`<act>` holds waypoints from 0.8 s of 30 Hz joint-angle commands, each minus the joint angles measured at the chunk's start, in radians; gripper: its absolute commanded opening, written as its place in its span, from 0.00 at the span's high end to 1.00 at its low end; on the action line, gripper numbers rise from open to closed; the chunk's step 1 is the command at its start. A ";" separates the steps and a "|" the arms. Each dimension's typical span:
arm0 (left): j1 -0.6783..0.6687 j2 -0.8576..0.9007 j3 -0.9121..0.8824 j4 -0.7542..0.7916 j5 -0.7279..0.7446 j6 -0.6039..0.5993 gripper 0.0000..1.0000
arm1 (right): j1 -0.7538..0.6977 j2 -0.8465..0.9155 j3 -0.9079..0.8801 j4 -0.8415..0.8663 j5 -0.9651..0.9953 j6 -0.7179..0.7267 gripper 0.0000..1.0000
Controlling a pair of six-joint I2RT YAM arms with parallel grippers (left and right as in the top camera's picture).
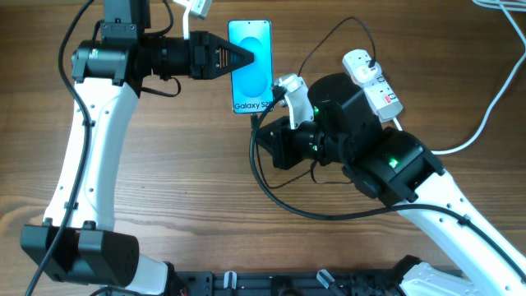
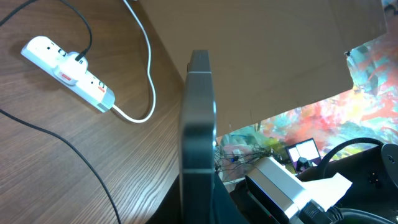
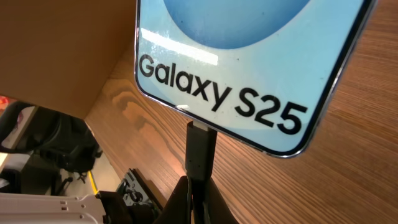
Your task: Plug charger to phone and switch on socket
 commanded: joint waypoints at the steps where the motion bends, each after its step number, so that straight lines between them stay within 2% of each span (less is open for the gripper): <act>1: 0.002 0.000 0.008 -0.016 0.040 0.023 0.96 | -0.011 0.012 0.047 0.020 0.015 -0.010 0.95; 19: 0.002 0.000 0.008 -0.045 0.042 0.023 0.96 | -0.011 0.012 0.047 0.121 0.056 0.028 0.95; 24: 0.002 0.000 0.008 -0.046 0.043 0.023 0.96 | -0.021 0.012 0.047 0.137 0.081 0.027 0.92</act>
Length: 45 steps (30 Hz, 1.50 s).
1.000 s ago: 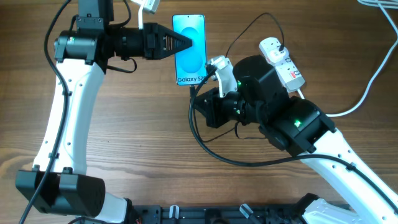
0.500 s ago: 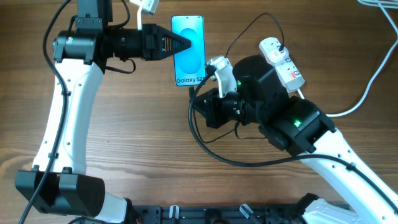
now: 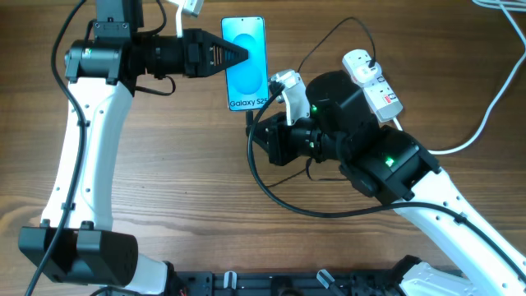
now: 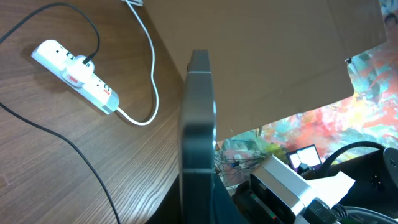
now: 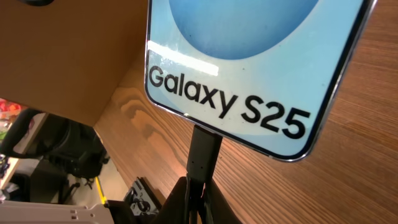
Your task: Plug charger to phone and switch on socket
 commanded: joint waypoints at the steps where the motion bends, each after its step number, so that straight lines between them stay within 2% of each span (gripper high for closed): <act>1: -0.021 0.000 -0.002 -0.025 0.045 0.023 0.96 | -0.034 0.002 0.047 0.068 0.090 -0.004 0.92; 4: -0.021 0.000 -0.002 -0.025 0.044 0.024 0.96 | -0.053 0.002 0.048 0.058 0.083 -0.005 0.91; 6: -0.021 0.000 -0.002 -0.024 0.033 0.023 0.96 | -0.055 0.001 0.048 0.047 0.082 -0.014 0.79; 7: -0.021 0.000 -0.002 -0.024 0.013 0.023 0.96 | -0.055 -0.001 0.048 0.040 0.081 -0.013 0.78; 9: -0.021 0.000 -0.002 -0.024 -0.018 0.023 0.96 | -0.058 -0.010 0.049 0.030 0.020 -0.010 0.66; 11: -0.021 0.000 -0.002 -0.024 -0.049 0.023 0.96 | -0.063 -0.022 0.051 0.019 0.004 -0.003 0.62; 13: -0.021 0.000 -0.002 -0.029 -0.087 0.022 0.96 | -0.077 -0.035 0.051 -0.002 0.005 0.005 0.48; 15: -0.021 0.000 -0.002 -0.063 -0.195 0.022 0.96 | -0.119 -0.044 0.056 -0.047 0.016 0.041 0.38; 16: -0.027 0.009 -0.002 -0.119 -0.317 0.023 0.96 | -0.179 -0.046 0.057 -0.087 0.015 0.054 0.33; 17: -0.034 0.016 -0.002 -0.141 -0.357 0.023 0.96 | -0.205 -0.046 0.057 -0.105 0.015 0.056 0.31; 21: -0.106 0.128 -0.002 -0.223 -0.508 0.021 0.96 | -0.390 -0.045 0.057 -0.246 0.029 0.049 0.08; 23: -0.126 0.194 -0.002 -0.227 -0.570 -0.014 0.96 | -0.453 -0.045 0.056 -0.317 0.079 0.048 0.01; 27: -0.159 0.340 -0.002 -0.211 -0.578 -0.028 0.96 | -0.541 -0.032 0.056 -0.402 0.149 -0.004 0.01; 32: -0.182 0.472 -0.002 -0.162 -0.584 -0.026 0.96 | -0.554 0.034 0.055 -0.426 0.193 -0.004 0.00; 40: -0.187 0.549 -0.002 -0.105 -0.592 -0.026 0.96 | -0.554 0.179 0.055 -0.447 0.192 -0.006 0.01; 45: -0.225 0.588 -0.003 -0.087 -0.614 -0.030 0.96 | -0.554 0.196 0.055 -0.447 0.192 -0.007 0.00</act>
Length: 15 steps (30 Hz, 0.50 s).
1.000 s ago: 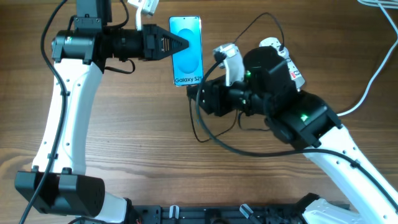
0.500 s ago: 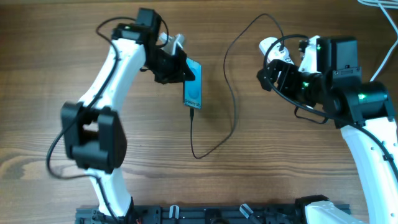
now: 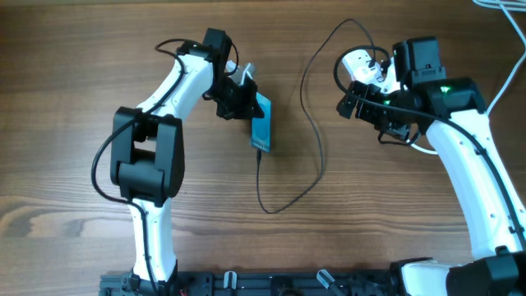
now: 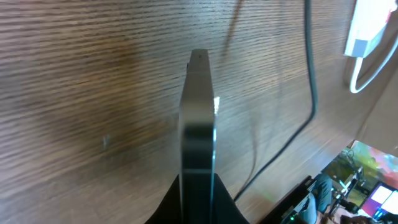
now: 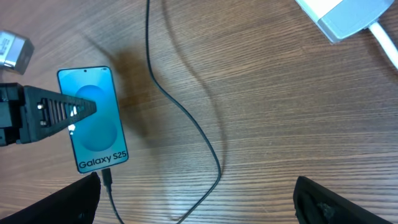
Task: Plug charger to phone and switch on socket
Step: 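Lower the phone flat onto the table with the left gripper, releasing the plug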
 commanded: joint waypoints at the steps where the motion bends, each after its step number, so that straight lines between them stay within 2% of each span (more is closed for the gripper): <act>1: -0.039 0.047 0.004 0.022 -0.006 -0.006 0.96 | -0.002 0.011 0.016 0.000 0.019 -0.019 0.00; 6: -0.059 0.057 0.004 0.056 -0.054 -0.008 0.95 | -0.002 0.011 0.016 0.000 0.019 -0.040 0.00; 11: -0.060 0.058 0.003 0.066 -0.130 -0.010 0.83 | -0.002 0.011 0.016 0.001 0.020 -0.040 0.00; 15: -0.060 0.058 0.000 0.055 -0.216 -0.010 0.78 | -0.002 0.011 0.016 0.004 0.019 -0.040 0.00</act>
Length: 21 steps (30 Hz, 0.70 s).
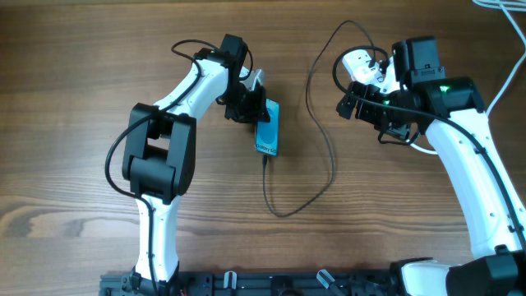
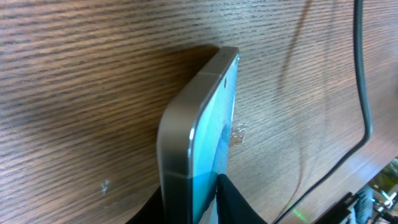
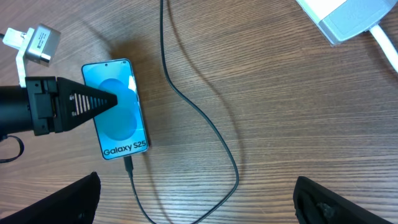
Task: Plug charger to phone and switch on socket
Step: 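Lower the phone flat onto the table with the left gripper, releasing the plug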
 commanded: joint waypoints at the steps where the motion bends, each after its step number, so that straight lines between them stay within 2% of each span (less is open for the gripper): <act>1: -0.002 0.011 0.000 -0.011 -0.110 -0.002 0.78 | -0.002 0.009 0.016 0.003 0.020 -0.021 0.00; 8: 0.000 0.011 0.000 -0.042 -0.203 -0.003 0.72 | -0.002 0.009 0.016 0.001 0.019 -0.021 0.00; 9: 0.000 0.011 0.000 -0.049 -0.219 -0.006 0.64 | -0.002 0.009 0.016 -0.001 0.020 -0.021 0.00; 11: 0.000 0.011 0.000 -0.057 -0.247 -0.006 0.60 | -0.002 0.009 0.016 -0.002 0.019 -0.022 0.00; 13: 0.000 0.011 0.000 -0.061 -0.257 -0.006 0.42 | -0.002 0.009 0.016 -0.002 0.019 -0.025 0.00; 17: 0.000 0.011 0.000 -0.062 -0.266 -0.005 0.40 | -0.002 0.009 0.016 -0.004 0.020 -0.037 0.00; 20: 0.009 -0.009 0.013 -0.095 -0.280 -0.005 0.20 | -0.003 0.015 0.016 -0.001 0.020 -0.061 0.00; 21: 0.020 -0.039 0.027 -0.114 -0.281 -0.006 0.00 | -0.011 0.033 0.018 0.002 0.025 -0.077 0.01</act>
